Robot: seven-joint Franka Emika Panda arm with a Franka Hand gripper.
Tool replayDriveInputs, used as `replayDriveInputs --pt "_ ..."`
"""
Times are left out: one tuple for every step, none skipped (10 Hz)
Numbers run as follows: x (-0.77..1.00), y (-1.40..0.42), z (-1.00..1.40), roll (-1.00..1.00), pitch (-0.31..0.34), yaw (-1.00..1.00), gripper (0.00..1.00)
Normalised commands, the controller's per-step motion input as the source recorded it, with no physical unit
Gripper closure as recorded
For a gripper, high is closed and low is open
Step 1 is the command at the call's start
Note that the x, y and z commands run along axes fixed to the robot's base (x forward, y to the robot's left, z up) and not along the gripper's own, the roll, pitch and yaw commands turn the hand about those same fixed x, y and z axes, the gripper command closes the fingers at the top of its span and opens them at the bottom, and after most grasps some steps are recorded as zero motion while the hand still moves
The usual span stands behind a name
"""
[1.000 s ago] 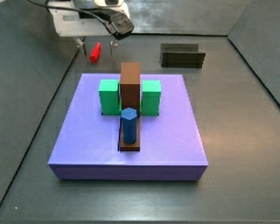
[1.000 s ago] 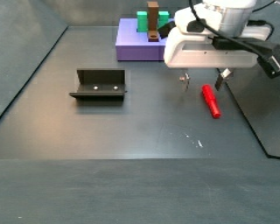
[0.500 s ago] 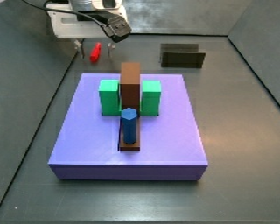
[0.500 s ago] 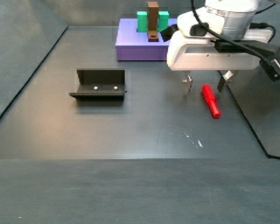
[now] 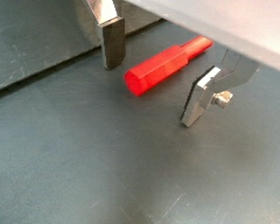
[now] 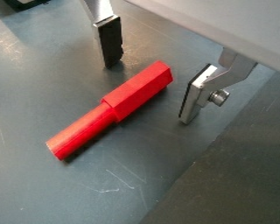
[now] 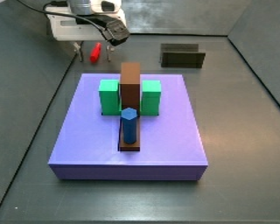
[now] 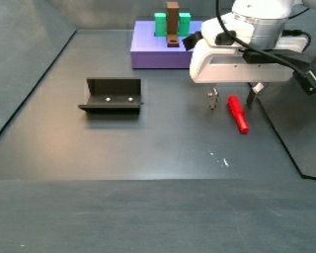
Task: Pick up the red object. Move up. Place the red object on the fixture. Regrasp the red object. Move to above the board. Insert the red object.
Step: Pick up the red object.
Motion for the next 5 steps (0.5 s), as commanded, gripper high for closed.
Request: replayDriveInputs --pt "0.0 0.0 0.0 0.0 0.0 0.0 0.0" --pt "0.0 0.0 0.0 0.0 0.0 0.0 1.0" --pt "0.0 0.0 0.0 0.0 0.0 0.0 1.0" --pt "0.0 0.0 0.0 0.0 0.0 0.0 1.0" --pt "0.0 0.0 0.0 0.0 0.0 0.0 1.0"
